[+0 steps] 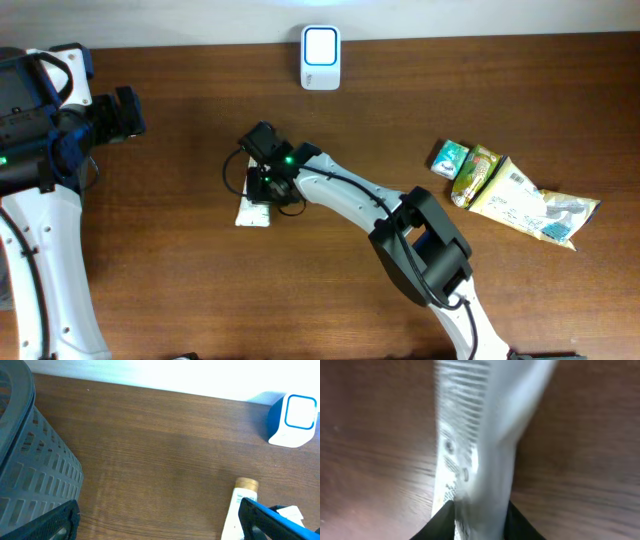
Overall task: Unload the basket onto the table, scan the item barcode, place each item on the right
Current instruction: 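Reach the right gripper to the white tube and grasp it, then lift the white tube with the right gripper toward the scanner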
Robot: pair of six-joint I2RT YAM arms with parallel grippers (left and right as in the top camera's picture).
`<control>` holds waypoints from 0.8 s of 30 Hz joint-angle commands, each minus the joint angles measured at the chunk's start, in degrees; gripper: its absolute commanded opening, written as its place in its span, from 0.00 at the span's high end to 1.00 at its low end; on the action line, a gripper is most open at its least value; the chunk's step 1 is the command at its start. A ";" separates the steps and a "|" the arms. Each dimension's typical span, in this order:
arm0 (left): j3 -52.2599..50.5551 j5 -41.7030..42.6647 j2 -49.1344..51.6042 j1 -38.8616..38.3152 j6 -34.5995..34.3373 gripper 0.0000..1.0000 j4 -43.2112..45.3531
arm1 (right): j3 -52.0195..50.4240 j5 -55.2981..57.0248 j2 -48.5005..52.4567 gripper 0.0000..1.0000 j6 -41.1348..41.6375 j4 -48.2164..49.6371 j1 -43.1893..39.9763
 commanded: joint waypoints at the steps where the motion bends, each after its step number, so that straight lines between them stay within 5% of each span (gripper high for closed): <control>1: 0.24 0.02 -0.28 0.22 0.09 0.01 0.13 | -0.42 1.16 0.48 0.73 -5.51 -3.50 -1.73; 3: 0.24 0.02 -0.28 0.22 0.09 0.01 0.13 | -0.42 -4.09 0.44 0.72 -11.50 -3.65 -3.04; 7: 0.24 0.02 -0.28 0.22 0.09 0.01 0.13 | -0.42 -13.57 0.46 0.40 -20.31 -5.05 -6.78; 10: 0.24 0.02 -0.28 0.22 0.09 0.01 0.13 | -0.42 -20.04 0.46 0.27 -25.31 -4.07 -10.08; 14: 0.24 0.02 -0.28 0.22 0.09 0.01 0.13 | -0.44 -26.38 0.48 0.25 -30.64 -1.88 -12.41; 24: 0.24 0.02 -0.28 0.22 0.09 0.01 0.13 | -0.44 -27.06 4.68 0.30 -27.15 -1.38 -8.66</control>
